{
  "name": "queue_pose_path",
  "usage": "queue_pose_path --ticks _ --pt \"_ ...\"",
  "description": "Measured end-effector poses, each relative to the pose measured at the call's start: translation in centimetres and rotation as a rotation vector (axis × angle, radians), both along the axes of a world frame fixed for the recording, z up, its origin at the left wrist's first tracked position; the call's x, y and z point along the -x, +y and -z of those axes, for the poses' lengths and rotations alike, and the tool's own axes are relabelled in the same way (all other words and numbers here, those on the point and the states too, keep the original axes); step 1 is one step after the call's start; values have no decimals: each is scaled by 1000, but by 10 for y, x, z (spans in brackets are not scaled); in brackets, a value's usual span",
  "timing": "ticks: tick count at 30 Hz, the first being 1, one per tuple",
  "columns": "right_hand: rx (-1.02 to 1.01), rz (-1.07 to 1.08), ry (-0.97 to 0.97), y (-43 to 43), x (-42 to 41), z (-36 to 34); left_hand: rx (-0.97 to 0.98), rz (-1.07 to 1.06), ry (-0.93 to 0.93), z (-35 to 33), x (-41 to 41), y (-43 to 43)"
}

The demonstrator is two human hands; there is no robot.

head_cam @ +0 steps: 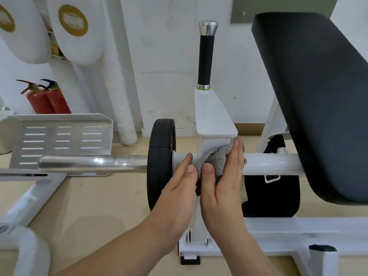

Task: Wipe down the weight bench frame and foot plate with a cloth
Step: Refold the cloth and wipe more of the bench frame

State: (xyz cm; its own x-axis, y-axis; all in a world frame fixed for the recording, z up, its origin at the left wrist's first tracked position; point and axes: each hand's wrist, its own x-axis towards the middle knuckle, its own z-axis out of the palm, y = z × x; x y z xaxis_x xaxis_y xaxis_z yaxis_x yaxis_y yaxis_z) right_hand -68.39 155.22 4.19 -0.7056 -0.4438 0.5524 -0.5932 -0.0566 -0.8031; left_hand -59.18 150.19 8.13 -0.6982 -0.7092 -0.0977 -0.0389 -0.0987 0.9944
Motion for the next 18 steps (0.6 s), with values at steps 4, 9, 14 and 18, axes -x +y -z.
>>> queue_pose_path --ticks 4,9,14,18 --pt "66 -146 -256 -2 -1 1 129 -66 -26 4 0 3" --pt "67 -161 -336 7 -2 3 141 -3 -21 9 -2 8" --pt "157 -149 -359 -3 -16 -14 72 21 -66 13 0 3" --pt "104 -67 -236 -12 -14 -13 5 41 -108 14 3 -4"
